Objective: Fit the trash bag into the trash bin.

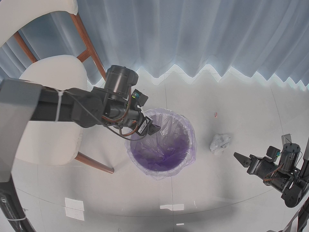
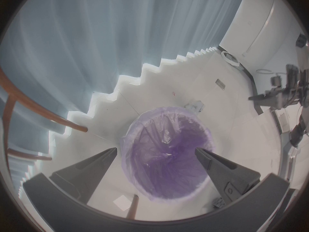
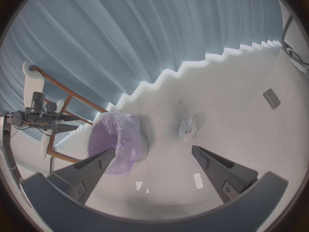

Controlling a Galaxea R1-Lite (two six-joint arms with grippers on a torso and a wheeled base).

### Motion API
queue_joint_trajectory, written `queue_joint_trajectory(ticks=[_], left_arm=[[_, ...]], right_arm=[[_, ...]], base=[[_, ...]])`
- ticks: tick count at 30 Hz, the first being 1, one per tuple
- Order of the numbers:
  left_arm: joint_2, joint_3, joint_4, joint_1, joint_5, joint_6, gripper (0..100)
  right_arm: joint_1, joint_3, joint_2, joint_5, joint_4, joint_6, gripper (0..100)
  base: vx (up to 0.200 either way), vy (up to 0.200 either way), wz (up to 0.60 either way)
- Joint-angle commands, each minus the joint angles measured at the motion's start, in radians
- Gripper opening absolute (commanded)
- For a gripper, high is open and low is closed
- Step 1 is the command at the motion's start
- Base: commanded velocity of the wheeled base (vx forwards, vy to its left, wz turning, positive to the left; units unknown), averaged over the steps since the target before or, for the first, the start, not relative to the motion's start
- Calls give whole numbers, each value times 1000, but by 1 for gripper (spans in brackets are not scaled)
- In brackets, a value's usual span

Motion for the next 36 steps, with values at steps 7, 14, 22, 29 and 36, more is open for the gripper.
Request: queue_joint_trajectory(ticks=[7,14,22,29,36], left_arm=[[-531,285,1,-162,188,-624,100],[-781,464,-5,-218,334,-825,100],[-1027,668,-4,-247,456,-694,100],[-1048,682,-7,-246,556,-702,100],[-1079,741,4,-263,599,-739,100]], right_arm=[[3,-105,199,191,-11,68,100],[20,-300,334,211,52,67,100],[20,-539,340,240,312,68,100],[20,-743,388,216,444,67,100],[15,-878,423,190,544,65,100]], base=[[0,0,0],[0,0,0],[0,0,0],[0,0,0],[0,0,0]])
